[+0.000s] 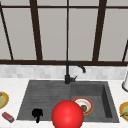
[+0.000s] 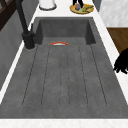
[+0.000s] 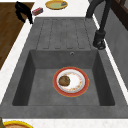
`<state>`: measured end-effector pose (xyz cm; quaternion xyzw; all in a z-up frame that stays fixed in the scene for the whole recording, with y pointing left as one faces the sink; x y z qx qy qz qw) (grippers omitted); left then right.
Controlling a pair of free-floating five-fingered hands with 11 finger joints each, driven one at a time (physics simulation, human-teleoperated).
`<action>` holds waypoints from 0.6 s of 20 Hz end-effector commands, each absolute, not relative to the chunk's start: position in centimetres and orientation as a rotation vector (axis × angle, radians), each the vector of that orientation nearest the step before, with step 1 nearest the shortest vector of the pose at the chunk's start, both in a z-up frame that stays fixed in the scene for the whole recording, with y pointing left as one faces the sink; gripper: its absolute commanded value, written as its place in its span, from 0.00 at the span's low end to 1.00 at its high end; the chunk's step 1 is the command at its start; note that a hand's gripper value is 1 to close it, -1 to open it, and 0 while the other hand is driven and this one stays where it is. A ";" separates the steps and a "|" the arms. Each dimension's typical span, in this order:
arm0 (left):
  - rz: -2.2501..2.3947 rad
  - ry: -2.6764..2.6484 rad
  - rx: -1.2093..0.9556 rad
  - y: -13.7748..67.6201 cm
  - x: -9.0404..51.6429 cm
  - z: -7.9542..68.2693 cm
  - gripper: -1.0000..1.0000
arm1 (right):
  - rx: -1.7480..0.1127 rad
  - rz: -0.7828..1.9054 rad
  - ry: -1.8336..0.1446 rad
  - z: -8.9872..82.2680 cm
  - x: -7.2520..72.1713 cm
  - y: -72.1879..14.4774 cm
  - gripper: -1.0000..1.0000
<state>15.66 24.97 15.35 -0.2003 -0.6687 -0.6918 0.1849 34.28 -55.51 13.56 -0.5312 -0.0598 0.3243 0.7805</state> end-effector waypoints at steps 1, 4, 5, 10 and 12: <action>-1.950 -1.885 -0.565 25.0 15.7 15.3 0.50 | -1.229 0.643 -0.210 12.0 32.5 -54.4 0.00; -1.950 -1.885 -0.565 25.0 15.7 15.3 0.50 | -1.318 0.606 -0.236 11.1 31.8 -52.8 1.00; -1.950 -1.885 -0.565 25.0 15.7 15.3 0.50 | -1.337 0.598 -0.225 10.5 31.8 -52.0 1.00; -1.950 -1.885 -0.565 25.0 15.7 15.3 0.50 | -1.503 0.514 -0.289 9.7 29.0 -51.5 1.00; -1.950 -1.885 -0.565 25.0 15.7 15.3 0.50 | -1.556 0.462 -0.354 10.1 28.1 -51.7 1.00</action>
